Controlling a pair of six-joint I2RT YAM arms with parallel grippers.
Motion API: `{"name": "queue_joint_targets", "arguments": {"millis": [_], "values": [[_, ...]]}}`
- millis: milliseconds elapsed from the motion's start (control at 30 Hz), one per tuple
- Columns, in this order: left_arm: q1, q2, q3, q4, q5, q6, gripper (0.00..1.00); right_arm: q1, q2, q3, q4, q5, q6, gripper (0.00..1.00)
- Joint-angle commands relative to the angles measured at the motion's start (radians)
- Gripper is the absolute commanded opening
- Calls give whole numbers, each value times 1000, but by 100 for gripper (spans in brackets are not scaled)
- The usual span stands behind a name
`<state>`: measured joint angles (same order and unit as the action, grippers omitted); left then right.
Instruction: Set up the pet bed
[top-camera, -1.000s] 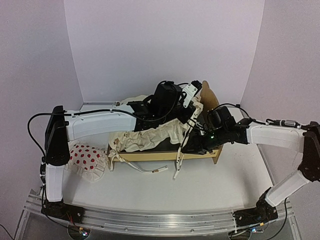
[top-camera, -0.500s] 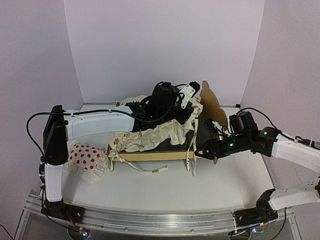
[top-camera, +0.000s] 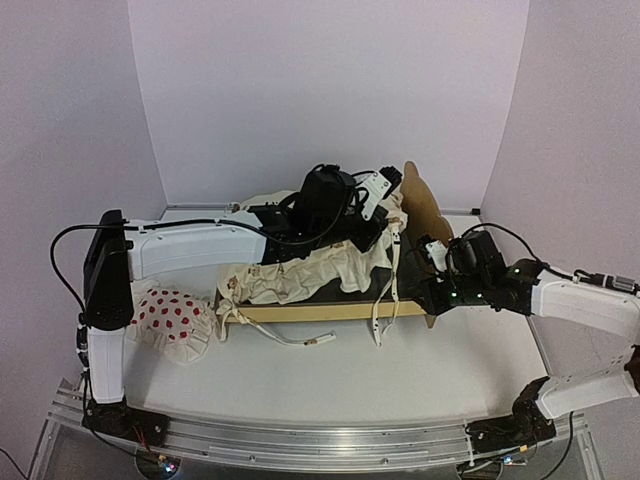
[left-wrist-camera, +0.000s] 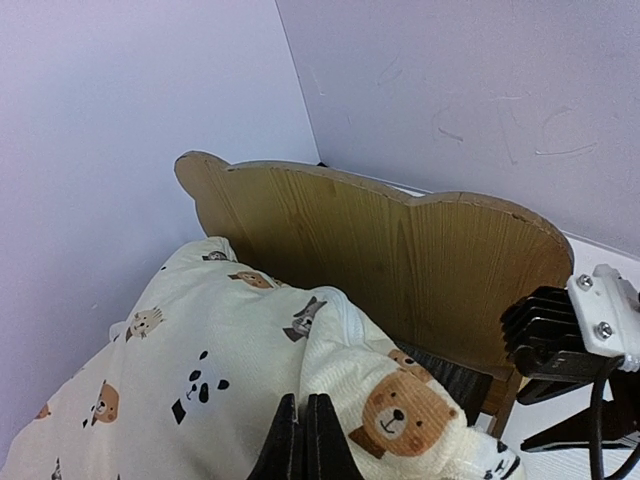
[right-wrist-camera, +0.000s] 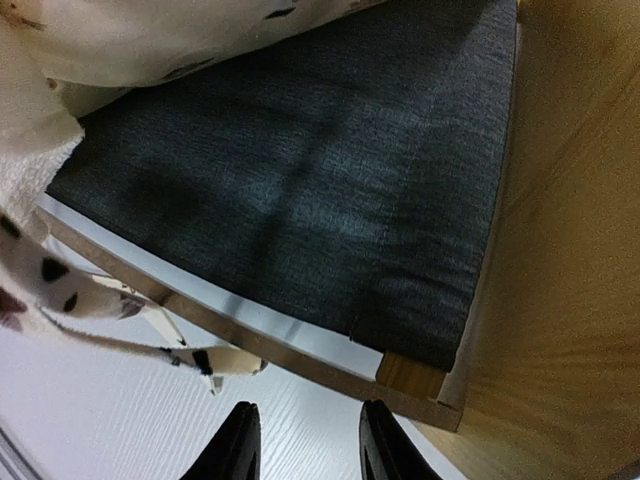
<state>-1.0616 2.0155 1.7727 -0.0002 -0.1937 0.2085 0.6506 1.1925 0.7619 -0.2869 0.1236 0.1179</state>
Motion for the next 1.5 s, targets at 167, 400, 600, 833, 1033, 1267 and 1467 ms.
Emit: {"name": "queue_joint_targets", "arguments": {"millis": [167, 400, 600, 833, 1033, 1267, 1467], "values": [[10, -113, -5, 14, 38, -6, 0, 3, 74, -27, 286, -33, -152, 32], [11, -127, -19, 26, 34, -4, 0, 3, 159, -20, 392, -144, -201, 32], [12, -140, -28, 32, 10, -1, 0, 3, 165, -42, 440, -311, -227, 32], [15, -147, -35, 39, 9, -1, 0, 3, 168, -41, 446, -423, -217, 32], [17, -147, -34, 41, 13, -5, 0, 3, 190, -39, 463, -468, -200, 35], [17, -145, -28, 36, 15, -6, 0, 3, 219, -32, 494, -561, -171, 40], [19, -144, -28, 37, 19, -9, 0, 4, 228, -34, 532, -587, -150, 42]]}}
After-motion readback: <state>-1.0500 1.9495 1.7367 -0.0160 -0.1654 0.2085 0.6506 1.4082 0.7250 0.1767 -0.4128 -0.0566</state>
